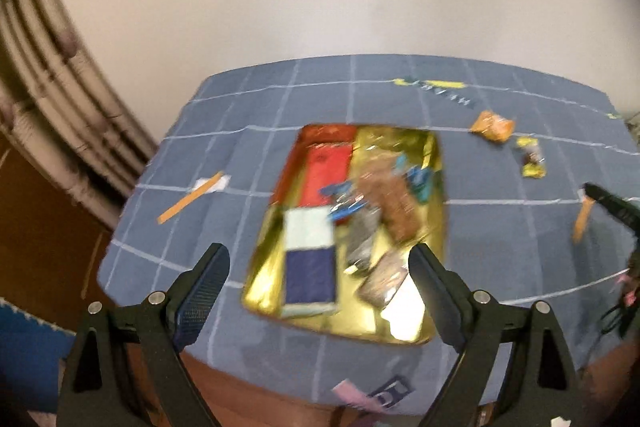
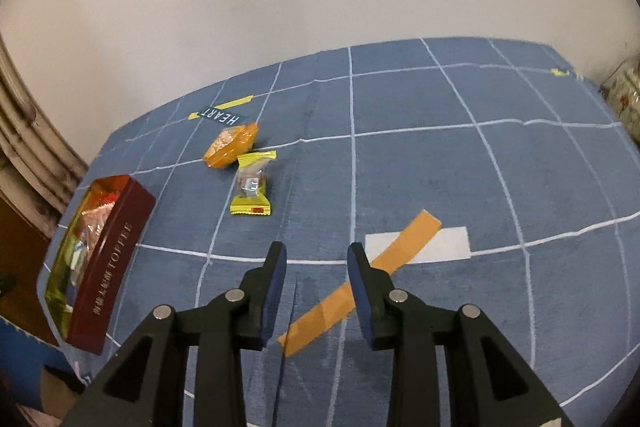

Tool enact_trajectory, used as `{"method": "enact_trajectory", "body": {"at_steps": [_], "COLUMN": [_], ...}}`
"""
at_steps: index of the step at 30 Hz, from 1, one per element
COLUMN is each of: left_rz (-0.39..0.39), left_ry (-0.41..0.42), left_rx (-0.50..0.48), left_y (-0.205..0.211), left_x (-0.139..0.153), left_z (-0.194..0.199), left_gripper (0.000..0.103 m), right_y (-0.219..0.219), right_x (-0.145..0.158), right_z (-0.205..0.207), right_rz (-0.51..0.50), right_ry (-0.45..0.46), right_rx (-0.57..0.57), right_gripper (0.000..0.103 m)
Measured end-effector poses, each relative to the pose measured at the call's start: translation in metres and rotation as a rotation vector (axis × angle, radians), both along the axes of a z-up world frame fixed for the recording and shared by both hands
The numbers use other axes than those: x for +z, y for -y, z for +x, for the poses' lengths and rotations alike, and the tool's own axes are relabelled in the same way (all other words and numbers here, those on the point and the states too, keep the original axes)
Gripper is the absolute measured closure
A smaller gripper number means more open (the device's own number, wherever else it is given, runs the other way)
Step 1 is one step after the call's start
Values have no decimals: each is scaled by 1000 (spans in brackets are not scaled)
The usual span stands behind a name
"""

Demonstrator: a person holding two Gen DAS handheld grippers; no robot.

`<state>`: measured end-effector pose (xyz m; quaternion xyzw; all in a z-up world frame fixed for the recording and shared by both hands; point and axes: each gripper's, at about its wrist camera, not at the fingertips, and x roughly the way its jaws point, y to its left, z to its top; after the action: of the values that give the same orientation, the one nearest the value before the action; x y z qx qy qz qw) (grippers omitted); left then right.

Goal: Organize snacks
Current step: 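Grasp the orange snack bag with the left tool while the right tool grasps the yellow-wrapped candy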

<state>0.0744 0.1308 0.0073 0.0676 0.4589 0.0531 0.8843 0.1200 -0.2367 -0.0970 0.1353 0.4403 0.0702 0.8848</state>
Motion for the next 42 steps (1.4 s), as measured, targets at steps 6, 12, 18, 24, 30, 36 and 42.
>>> {"method": "enact_trajectory", "body": {"at_steps": [6,12,18,24,30,36,42], "left_rz": [-29,-69,-95,-101,-202,-280,-355], "left_ry": [8,-6,-16,-31,-123,-254,-399], "left_rx": [-37,-74,-125,-173,-303,-470,-398], "left_y": [23,36,62,85,121,162,175], "left_x": [18,23,27,22,-1,-41,-74], "left_z": [32,59,94,118,169,222,260], "left_gripper": [13,12,12,12,12,14,15], "right_y": [-30,-54,-49,-64,-42,2,21], "right_x": [11,9,-2,-7,-2,0,-16], "right_z": [22,47,64,78,68,48,42], "right_rz": [34,10,35,2,8,-11,-15], "right_ry": [33,34,12,7,29,33,29], "right_rx": [80,132,91,122,89,23,-6], "right_gripper": [67,65,56,56,56,56,55]}}
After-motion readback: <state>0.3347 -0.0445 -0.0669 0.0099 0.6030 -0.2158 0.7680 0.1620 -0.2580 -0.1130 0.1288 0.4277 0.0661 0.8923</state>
